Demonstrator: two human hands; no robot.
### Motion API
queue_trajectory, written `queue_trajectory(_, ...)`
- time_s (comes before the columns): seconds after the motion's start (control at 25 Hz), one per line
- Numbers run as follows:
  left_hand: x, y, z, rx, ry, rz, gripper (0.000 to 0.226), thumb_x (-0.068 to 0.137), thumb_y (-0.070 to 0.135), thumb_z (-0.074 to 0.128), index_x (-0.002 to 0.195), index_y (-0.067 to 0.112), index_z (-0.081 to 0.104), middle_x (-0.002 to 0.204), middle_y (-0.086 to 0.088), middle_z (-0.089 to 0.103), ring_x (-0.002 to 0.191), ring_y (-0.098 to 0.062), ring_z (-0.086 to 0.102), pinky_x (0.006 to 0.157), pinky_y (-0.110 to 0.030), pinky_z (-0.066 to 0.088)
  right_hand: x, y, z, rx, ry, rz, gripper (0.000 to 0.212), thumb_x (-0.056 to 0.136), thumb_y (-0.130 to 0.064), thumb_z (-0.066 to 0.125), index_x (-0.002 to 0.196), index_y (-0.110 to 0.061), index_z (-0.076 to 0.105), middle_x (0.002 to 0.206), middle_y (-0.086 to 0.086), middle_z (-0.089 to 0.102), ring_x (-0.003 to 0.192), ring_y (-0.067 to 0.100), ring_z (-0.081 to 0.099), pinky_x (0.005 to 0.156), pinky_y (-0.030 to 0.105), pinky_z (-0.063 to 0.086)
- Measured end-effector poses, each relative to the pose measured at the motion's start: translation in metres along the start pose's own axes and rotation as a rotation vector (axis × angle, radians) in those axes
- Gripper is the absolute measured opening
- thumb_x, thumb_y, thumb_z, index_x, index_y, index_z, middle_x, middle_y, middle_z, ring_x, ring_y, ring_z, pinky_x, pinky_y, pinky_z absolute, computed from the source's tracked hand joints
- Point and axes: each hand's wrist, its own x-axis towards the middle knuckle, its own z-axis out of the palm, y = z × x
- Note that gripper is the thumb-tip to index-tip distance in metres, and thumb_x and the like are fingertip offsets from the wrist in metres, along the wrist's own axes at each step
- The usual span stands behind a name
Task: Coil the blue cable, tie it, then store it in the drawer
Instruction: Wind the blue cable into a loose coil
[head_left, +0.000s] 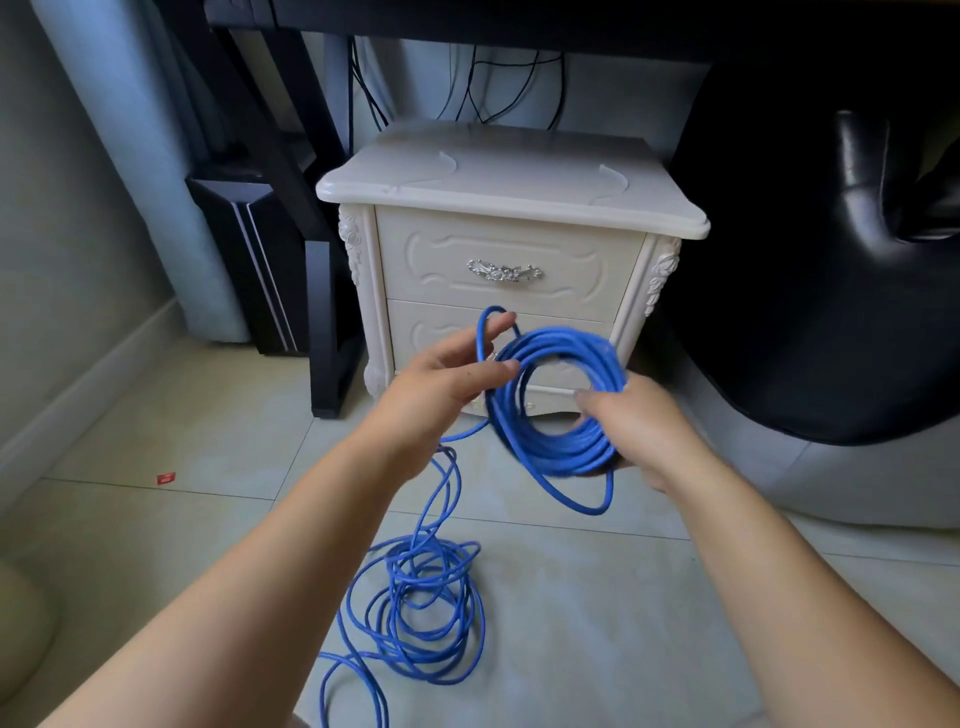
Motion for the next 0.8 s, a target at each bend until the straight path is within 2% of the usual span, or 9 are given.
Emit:
queue_trajectory(0.08, -0.002, 0.002, -0.001, 0.122, -0.117, 0.029, 0.043, 0.091, 0.011, 0.065, 0.127, 0.034, 0.060, 0.108, 0.025, 0.068, 0.100, 0.012, 0.062, 0.090, -0.011, 0.045, -0.007, 0.001, 0.008, -0.250, -0.139, -0.068, 0.008, 0.092, -0.018, 0.057, 0.095, -0.012, 0.062, 0.088, 0.018, 0.071, 0.074, 0.035, 0.071, 0.062, 0.044, 0.061)
queue_trajectory(0.16, -0.003, 0.000, 0.000, 0.244, -0.209, 0.014, 0.041, 0.095, 0.022, 0.060, 0.135, 0.029, 0.056, 0.112, 0.018, 0.068, 0.099, 0.013, 0.062, 0.085, -0.005, 0.044, -0.011, -0.001, 0.014, -0.380, -0.279, -0.090, 0.012, 0.091, -0.019, 0.055, 0.097, -0.012, 0.062, 0.087, 0.017, 0.071, 0.075, 0.032, 0.070, 0.062, 0.036, 0.056)
queue_trajectory(0.28, -0.001, -0.008, -0.001, 0.437, -0.220, -0.015, 0.040, 0.091, 0.048, 0.056, 0.130, 0.039, 0.058, 0.125, 0.018, 0.064, 0.115, 0.007, 0.056, 0.098, -0.010, 0.038, -0.012, -0.005, 0.020, -0.688, -0.406, -0.155, 0.015, 0.093, -0.026, 0.054, 0.099, -0.014, 0.060, 0.087, 0.008, 0.066, 0.073, 0.021, 0.060, 0.065, 0.029, 0.046)
queue_trajectory(0.36, 0.000, -0.011, -0.001, 0.568, -0.192, -0.073, 0.039, 0.088, 0.063, 0.050, 0.117, 0.042, 0.065, 0.115, 0.023, 0.066, 0.111, 0.003, 0.058, 0.096, -0.016, 0.039, -0.015, -0.007, 0.023, -0.697, -0.459, -0.161, 0.009, 0.091, -0.026, 0.055, 0.092, -0.020, 0.061, 0.083, 0.005, 0.070, 0.067, 0.017, 0.061, 0.058, 0.024, 0.046)
queue_trajectory(0.44, 0.001, -0.011, -0.002, 0.717, -0.182, -0.138, 0.056, 0.080, 0.078, 0.043, 0.106, 0.037, 0.070, 0.104, 0.015, 0.071, 0.100, -0.009, 0.065, 0.090, -0.022, 0.046, -0.016, -0.009, 0.023, -0.638, -0.494, -0.144, 0.011, 0.089, -0.023, 0.056, 0.081, -0.021, 0.062, 0.076, 0.002, 0.072, 0.059, 0.014, 0.062, 0.052, 0.020, 0.046)
queue_trajectory(0.52, 0.003, -0.011, -0.005, 0.747, -0.253, -0.187, 0.067, 0.070, 0.087, 0.047, 0.102, 0.033, 0.072, 0.100, 0.005, 0.074, 0.090, -0.018, 0.069, 0.085, -0.031, 0.053, -0.016, -0.007, 0.021, -0.582, -0.517, -0.146, 0.009, 0.089, -0.022, 0.057, 0.084, -0.023, 0.064, 0.078, 0.003, 0.073, 0.061, 0.013, 0.063, 0.056, 0.022, 0.048)
queue_trajectory(0.64, 0.003, -0.009, -0.012, 0.628, -0.423, -0.258, 0.049, 0.069, 0.061, 0.074, 0.097, 0.020, 0.072, 0.075, -0.002, 0.068, 0.067, -0.021, 0.064, 0.074, -0.036, 0.056, -0.014, -0.003, 0.020, -0.506, -0.566, -0.220, 0.010, 0.088, -0.026, 0.059, 0.094, -0.027, 0.066, 0.090, 0.009, 0.073, 0.076, 0.020, 0.065, 0.070, 0.032, 0.050)
queue_trajectory(0.72, 0.003, -0.008, -0.016, 0.672, -0.413, -0.242, 0.040, 0.075, 0.044, 0.080, 0.096, 0.011, 0.071, 0.064, -0.001, 0.057, 0.059, -0.020, 0.054, 0.068, -0.035, 0.055, -0.016, 0.000, 0.019, -0.421, -0.581, -0.207, 0.007, 0.087, -0.029, 0.062, 0.092, -0.027, 0.067, 0.085, 0.007, 0.074, 0.077, 0.019, 0.068, 0.069, 0.032, 0.054)
queue_trajectory(0.8, 0.004, -0.005, -0.021, 0.717, -0.342, -0.195, 0.035, 0.078, 0.044, 0.079, 0.093, 0.013, 0.071, 0.061, 0.001, 0.055, 0.055, -0.016, 0.054, 0.065, -0.032, 0.052, -0.016, -0.001, 0.014, -0.268, -0.628, -0.137, 0.010, 0.089, -0.024, 0.067, 0.098, -0.022, 0.068, 0.090, 0.007, 0.076, 0.078, 0.016, 0.069, 0.063, 0.025, 0.054)
